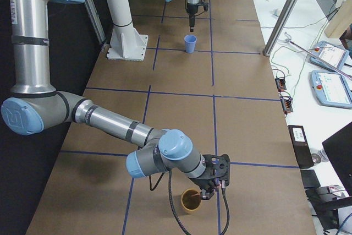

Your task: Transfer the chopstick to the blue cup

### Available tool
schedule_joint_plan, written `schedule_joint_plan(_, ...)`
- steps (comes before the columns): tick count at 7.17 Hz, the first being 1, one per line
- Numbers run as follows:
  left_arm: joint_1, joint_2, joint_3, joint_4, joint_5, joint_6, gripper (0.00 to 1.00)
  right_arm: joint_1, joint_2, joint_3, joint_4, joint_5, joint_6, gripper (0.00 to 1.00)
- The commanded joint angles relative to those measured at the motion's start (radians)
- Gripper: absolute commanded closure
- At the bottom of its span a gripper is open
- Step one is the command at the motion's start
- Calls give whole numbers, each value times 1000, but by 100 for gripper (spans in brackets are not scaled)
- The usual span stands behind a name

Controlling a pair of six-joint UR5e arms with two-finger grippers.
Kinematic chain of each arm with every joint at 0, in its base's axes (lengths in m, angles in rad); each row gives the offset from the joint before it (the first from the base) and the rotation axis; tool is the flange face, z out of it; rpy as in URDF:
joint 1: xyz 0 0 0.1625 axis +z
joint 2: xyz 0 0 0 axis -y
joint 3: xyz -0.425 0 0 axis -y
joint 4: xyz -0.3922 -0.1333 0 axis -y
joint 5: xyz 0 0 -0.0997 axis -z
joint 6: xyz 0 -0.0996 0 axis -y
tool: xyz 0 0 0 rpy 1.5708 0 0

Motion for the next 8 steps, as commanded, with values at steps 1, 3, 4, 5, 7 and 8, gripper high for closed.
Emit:
schedule_joint_plan(1, 0, 0, 1, -2, 0, 1, 0, 51, -28, 149, -14, 29, -30, 100)
schedule_joint_plan(3, 0, -1, 0, -2, 0, 1, 0, -32, -18, 302, -148, 53, 19, 100)
schedule_joint_plan(4, 0, -1, -5, -2, 0, 1, 0, -85, 60, 380, -294, 149, 129, 100)
schedule_joint_plan(5, -1, 0, -5, -2, 0, 6, 0, -149, 105, 433, -317, 222, 195, 100)
schedule_joint_plan(7, -1, 32, -5, -49, 0, 4, 0, -354, 206, 491, -302, 238, 388, 100)
schedule_joint_plan(8, -6, 44, -6, -67, 0, 6, 0, -454, 246, 552, -301, 251, 520, 100)
